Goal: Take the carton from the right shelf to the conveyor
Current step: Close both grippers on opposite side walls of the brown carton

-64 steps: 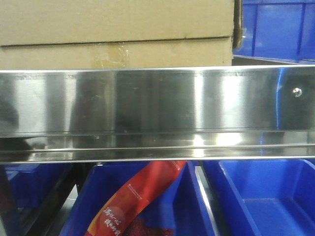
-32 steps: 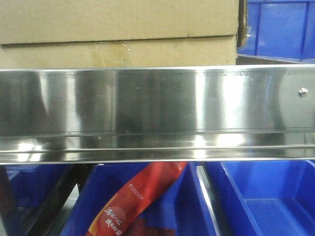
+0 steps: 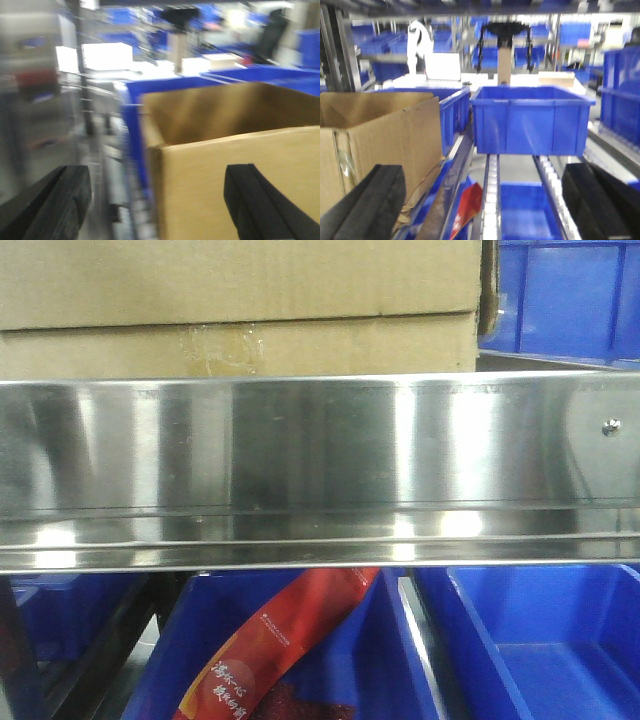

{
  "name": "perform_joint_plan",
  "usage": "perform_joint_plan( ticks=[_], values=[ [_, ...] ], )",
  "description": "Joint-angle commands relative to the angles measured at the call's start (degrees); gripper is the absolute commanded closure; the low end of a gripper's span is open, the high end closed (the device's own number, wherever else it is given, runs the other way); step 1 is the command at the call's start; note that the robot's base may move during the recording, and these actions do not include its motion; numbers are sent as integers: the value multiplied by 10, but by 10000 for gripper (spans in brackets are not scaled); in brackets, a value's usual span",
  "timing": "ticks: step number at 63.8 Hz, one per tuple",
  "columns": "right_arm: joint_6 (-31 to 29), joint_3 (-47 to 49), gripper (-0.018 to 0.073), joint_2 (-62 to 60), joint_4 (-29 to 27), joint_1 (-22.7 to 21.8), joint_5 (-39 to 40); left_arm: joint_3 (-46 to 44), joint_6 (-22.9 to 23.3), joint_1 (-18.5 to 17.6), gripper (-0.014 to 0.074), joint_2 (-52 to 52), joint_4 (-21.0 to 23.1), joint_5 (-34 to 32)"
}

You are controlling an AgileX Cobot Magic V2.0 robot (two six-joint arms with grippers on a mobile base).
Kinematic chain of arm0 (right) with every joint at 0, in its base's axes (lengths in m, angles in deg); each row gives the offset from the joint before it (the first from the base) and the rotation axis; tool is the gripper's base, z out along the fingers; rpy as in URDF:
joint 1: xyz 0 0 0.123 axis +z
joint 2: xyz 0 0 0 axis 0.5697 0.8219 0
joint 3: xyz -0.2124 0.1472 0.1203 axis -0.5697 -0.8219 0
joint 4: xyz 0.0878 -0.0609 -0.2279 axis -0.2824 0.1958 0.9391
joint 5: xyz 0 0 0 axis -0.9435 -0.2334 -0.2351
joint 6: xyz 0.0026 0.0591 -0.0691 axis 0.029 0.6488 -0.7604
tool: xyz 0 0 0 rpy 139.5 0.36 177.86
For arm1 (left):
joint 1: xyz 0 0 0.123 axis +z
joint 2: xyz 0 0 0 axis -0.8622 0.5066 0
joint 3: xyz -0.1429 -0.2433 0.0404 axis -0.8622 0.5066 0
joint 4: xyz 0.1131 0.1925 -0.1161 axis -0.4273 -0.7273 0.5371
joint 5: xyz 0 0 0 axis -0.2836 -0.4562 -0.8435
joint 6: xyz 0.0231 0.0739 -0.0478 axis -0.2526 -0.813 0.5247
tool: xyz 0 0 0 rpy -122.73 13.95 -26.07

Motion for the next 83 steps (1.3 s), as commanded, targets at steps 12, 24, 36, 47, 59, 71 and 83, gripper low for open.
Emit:
perform_joint_plan(
  ticks=[12,24,36,47,59,71,83],
  values=[
    [-29,164,62,179,-42,71,-33,-149,-2,-97,141,167,1,70],
    [-28,309,62,324,-42,138,-127,-300,28,-87,142,304,-6,143],
    [25,500,62,483,-37,151,-240,-459,112,-55,142,441,-53,265],
    [97,694,62,628,32,158,-380,-606,137,-22,142,558,-53,371],
    [128,828,62,746,91,184,-419,-710,137,-14,142,649,-91,412],
    [141,846,62,811,94,179,-419,-719,137,-14,142,693,-114,412],
    [141,846,62,853,94,178,-419,-719,137,7,142,722,-113,412]
  ],
)
